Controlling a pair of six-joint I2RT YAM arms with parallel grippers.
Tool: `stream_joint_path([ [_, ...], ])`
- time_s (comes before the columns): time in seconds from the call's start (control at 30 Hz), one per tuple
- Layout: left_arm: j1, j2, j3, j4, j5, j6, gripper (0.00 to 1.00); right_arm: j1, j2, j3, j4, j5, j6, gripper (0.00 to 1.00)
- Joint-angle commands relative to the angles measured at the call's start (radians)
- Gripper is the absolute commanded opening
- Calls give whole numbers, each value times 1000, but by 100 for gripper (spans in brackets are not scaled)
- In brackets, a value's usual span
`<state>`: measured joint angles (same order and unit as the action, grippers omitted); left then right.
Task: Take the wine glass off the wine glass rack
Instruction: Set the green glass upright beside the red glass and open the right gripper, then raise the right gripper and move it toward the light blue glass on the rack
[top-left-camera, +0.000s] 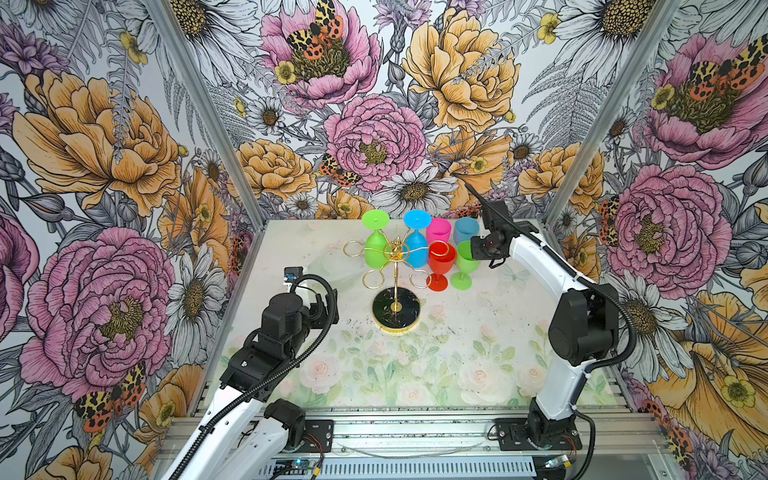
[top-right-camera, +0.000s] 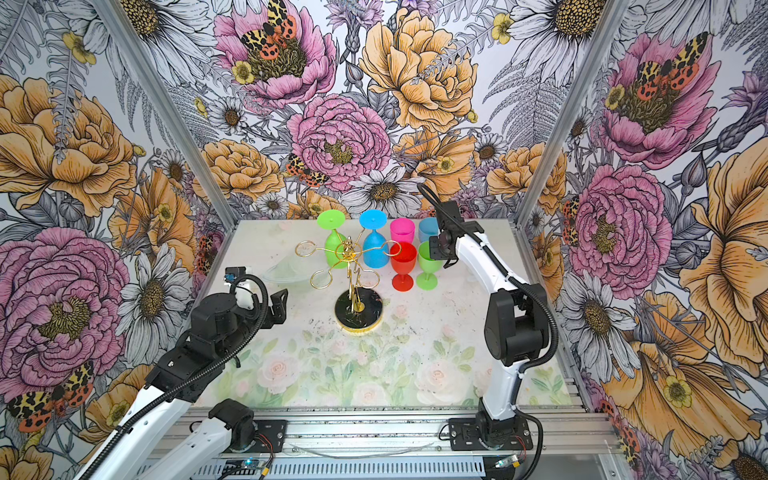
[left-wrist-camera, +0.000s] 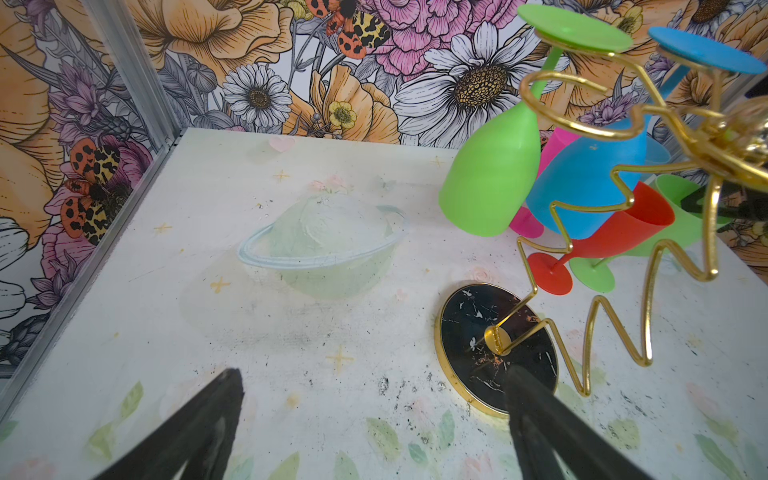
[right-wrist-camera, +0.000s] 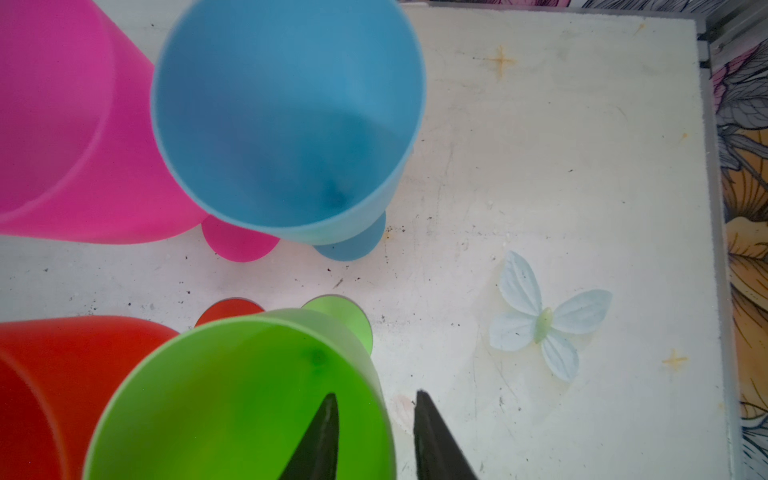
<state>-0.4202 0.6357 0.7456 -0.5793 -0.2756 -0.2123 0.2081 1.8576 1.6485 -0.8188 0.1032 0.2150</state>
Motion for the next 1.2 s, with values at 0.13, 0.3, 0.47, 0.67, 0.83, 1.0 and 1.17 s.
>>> stream_joint_path([
  [0.13,15,0,-8,21,4,-15,99,1,-89,31,7,-4,-11,39],
  [0.3,17,2,-8,20,6,-14,99,0,-172,22,9,-52,-4,45],
  [0.47,16,2,-10,23,9,-15,99,1,-234,31,25,-242,24,57],
  [0.67,17,2,-11,24,16,-16,99,13,-284,13,143,-482,114,66],
  [0.83,19,-2,-11,26,19,-17,99,30,-288,-11,283,-634,225,64],
  [1.0,19,-6,-13,27,21,-17,99,57,-260,-7,344,-688,280,61],
  [1.17,19,-7,-15,27,26,-18,99,84,-224,-6,382,-721,314,60],
])
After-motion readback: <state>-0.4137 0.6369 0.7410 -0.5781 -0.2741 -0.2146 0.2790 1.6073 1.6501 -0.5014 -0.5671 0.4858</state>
